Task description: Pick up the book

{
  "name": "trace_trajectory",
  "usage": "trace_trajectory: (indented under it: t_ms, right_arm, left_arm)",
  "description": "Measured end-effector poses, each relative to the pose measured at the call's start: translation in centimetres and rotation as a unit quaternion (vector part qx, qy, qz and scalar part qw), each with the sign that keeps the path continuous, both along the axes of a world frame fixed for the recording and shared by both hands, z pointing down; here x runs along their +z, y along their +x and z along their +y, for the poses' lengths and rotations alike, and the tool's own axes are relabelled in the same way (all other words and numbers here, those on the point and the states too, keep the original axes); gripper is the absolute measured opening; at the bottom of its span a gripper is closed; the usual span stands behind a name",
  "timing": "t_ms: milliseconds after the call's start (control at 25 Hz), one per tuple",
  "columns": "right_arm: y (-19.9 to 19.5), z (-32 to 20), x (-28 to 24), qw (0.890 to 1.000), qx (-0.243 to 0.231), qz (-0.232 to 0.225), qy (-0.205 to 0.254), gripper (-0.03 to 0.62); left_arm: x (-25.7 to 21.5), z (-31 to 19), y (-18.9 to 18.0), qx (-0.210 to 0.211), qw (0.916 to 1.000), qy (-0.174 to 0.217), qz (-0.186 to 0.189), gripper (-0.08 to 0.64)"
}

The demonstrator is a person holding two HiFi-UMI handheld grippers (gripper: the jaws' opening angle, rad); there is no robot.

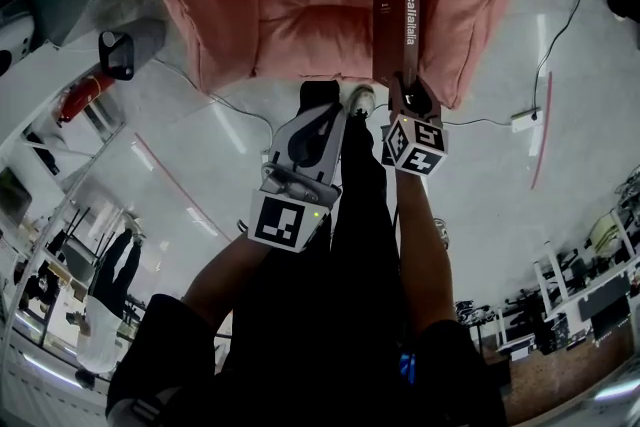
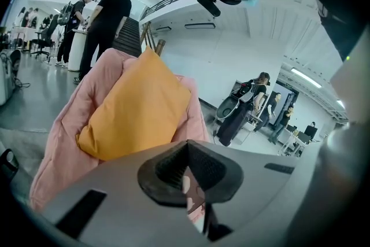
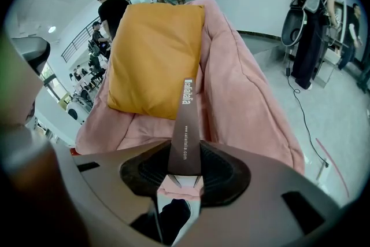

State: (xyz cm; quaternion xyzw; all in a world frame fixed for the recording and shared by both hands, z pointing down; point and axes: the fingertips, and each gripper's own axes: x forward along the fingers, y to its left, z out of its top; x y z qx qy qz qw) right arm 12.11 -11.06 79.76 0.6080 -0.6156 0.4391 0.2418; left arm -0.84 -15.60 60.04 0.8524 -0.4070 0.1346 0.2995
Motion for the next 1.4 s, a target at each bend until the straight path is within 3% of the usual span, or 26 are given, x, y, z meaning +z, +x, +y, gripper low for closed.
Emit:
trace_trajectory:
  t_ms: [840, 1400]
  right_arm:
    - [-0.5, 0.3, -4.5, 0.999, -0.008, 0.001, 0.034, 0.146]
    - [-0.4, 0.6, -10.9, 0.996, -0.021, -0.004, 0.083, 0.146]
  left_arm:
    - [-4.2, 1.3, -0.3, -0.008, 0.9991, 0.040, 0.007, 0.006]
    - [-8.8, 3.2, 0.8, -0.005, 0.9972, 0.074, 0.003, 0.006]
